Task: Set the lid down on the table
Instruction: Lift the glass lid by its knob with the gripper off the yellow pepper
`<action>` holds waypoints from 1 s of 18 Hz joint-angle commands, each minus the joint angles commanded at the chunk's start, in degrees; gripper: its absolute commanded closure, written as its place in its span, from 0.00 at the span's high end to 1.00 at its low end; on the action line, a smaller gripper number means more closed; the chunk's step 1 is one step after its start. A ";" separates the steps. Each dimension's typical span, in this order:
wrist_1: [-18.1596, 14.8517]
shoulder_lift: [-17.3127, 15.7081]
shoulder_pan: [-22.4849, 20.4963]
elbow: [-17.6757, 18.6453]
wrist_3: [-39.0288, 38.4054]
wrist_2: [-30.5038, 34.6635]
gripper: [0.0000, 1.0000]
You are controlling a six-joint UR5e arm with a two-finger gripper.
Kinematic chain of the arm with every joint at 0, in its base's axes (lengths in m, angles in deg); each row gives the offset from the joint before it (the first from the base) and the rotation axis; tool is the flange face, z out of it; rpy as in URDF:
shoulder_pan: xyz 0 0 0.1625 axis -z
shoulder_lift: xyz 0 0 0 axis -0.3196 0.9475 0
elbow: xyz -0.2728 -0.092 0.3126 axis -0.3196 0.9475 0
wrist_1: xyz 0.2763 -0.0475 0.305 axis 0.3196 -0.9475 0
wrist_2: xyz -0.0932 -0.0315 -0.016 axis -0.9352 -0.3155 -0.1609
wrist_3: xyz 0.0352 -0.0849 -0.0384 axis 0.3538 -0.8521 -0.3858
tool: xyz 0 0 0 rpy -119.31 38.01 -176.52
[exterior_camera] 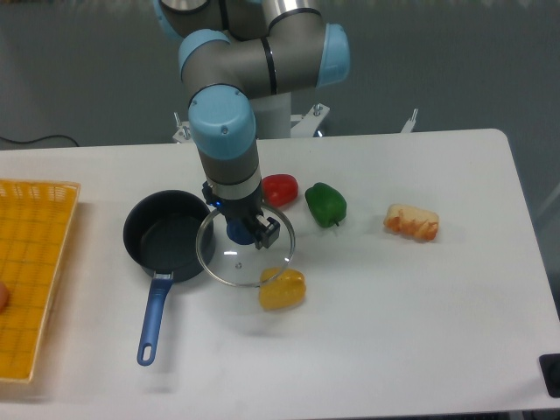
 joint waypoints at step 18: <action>0.70 0.18 -4.22 -0.70 3.51 0.62 0.58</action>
